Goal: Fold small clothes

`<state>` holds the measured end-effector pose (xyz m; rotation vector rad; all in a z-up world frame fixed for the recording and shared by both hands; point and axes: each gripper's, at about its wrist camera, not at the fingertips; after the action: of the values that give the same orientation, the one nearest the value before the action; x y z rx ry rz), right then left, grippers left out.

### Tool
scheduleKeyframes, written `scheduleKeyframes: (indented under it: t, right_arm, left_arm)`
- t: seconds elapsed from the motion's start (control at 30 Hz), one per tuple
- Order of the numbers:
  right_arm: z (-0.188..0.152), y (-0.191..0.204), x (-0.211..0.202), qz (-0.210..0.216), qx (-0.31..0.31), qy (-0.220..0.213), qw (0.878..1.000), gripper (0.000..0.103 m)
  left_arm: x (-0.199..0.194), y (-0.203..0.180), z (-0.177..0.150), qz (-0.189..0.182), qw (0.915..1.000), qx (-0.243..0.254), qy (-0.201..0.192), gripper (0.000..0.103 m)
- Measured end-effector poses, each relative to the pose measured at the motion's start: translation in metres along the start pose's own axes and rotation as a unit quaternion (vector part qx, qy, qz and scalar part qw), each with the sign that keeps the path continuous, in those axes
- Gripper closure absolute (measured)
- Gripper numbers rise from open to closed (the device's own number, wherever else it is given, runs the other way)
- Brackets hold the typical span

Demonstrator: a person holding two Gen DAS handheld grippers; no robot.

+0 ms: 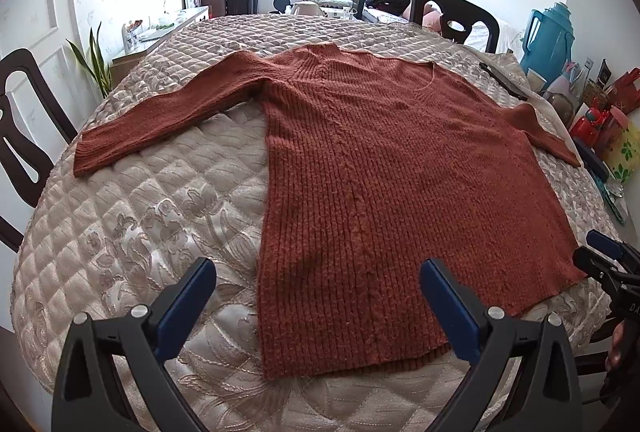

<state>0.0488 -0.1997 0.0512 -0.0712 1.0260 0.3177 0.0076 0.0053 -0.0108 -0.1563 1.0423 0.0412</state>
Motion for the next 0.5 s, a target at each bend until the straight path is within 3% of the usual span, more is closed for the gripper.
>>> scheduleKeyframes:
  t: [0.5]
  right_arm:
    - [-0.0029, -0.0018, -0.0023, 0.001, 0.005, -0.001, 1.0, 0.018]
  left_arm:
    - [-0.0021, -0.0018, -0.0023, -0.005, 1.0, 0.004, 0.003, 0.0]
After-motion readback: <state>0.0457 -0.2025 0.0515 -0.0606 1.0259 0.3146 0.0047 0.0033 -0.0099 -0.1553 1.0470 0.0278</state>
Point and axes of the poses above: each gripper's, at about its wrist camera, not at the fingertips, and x roughly the way its jaws point, y to its left, z to its top, and after that the axes turned 9 degrees about y, right-handed
